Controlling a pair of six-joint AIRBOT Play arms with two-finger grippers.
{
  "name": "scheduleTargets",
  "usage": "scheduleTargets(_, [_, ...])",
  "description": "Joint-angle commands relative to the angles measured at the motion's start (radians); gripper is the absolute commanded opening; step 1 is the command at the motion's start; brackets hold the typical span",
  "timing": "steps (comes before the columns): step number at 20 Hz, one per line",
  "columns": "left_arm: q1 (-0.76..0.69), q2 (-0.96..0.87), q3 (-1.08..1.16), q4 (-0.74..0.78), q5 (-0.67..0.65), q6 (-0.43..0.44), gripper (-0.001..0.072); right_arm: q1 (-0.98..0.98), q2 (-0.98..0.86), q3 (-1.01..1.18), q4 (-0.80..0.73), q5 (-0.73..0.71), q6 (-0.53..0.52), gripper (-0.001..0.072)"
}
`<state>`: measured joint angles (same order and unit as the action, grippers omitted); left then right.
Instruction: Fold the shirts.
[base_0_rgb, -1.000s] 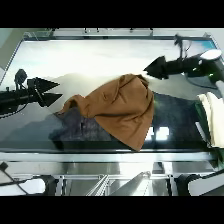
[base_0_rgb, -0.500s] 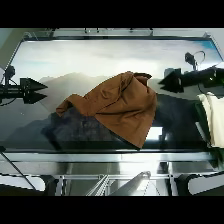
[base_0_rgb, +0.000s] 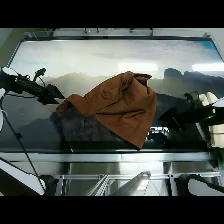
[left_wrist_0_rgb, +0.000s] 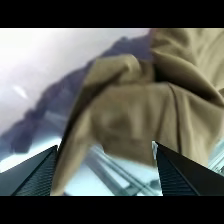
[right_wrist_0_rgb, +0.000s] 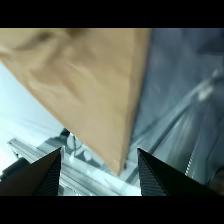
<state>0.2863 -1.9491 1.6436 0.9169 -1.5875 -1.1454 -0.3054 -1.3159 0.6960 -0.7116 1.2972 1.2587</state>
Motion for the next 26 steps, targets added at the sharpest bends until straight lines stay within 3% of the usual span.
scheduleTargets(1, [-0.04,-0.108,0.113,0.034,-0.064,-0.053,0.0647,0.037,0.029,-0.143,0.008,-0.074,0.013,0.0527])
scheduleTargets(3, [-0.05,-0.129,0.119,0.033,-0.07,-0.053,0.0618,0.085,0.029,-0.164,0.032,-0.098,0.014,0.0527])
scheduleTargets(4, [-0.054,-0.138,0.118,0.032,-0.078,-0.053,0.0566,0.111,0.029,-0.164,0.043,-0.109,0.014,0.0526])
scheduleTargets(5, [-0.055,-0.144,0.118,0.032,-0.085,-0.052,0.0449,0.139,0.029,-0.164,0.057,-0.13,0.014,0.0526])
scheduleTargets(7, [-0.055,-0.153,0.117,0.032,-0.096,-0.051,0.0033,0.198,0.018,-0.164,0.075,-0.174,0.042,0.0525])
scheduleTargets(15, [-0.045,-0.154,0.118,0.032,-0.116,-0.048,0.0033,0.377,-0.143,-0.164,0.151,-0.26,0.072,0.0518])
scheduleTargets(16, [-0.045,-0.154,0.118,0.032,-0.116,-0.048,0.0033,0.398,-0.157,-0.163,0.186,-0.285,0.052,0.0441])
scheduleTargets(18, [-0.045,-0.154,0.118,0.026,-0.116,-0.048,0.0033,0.42,-0.168,-0.163,0.306,-0.307,-0.066,0.0129])
scheduleTargets(20, [-0.042,-0.154,0.118,-0.026,-0.117,-0.04,0.0032,0.418,-0.157,-0.156,0.42,-0.296,-0.172,0.0018])
scheduleTargets(23, [-0.011,-0.129,0.117,-0.345,-0.161,0.01,0.0031,0.39,-0.06,-0.107,0.418,-0.251,-0.19,0.0017])
scheduleTargets(26, [0.032,-0.02,0.117,-0.708,-0.2,0.059,0.003,0.256,0.151,-0.021,0.42,-0.166,-0.192,0.0017])
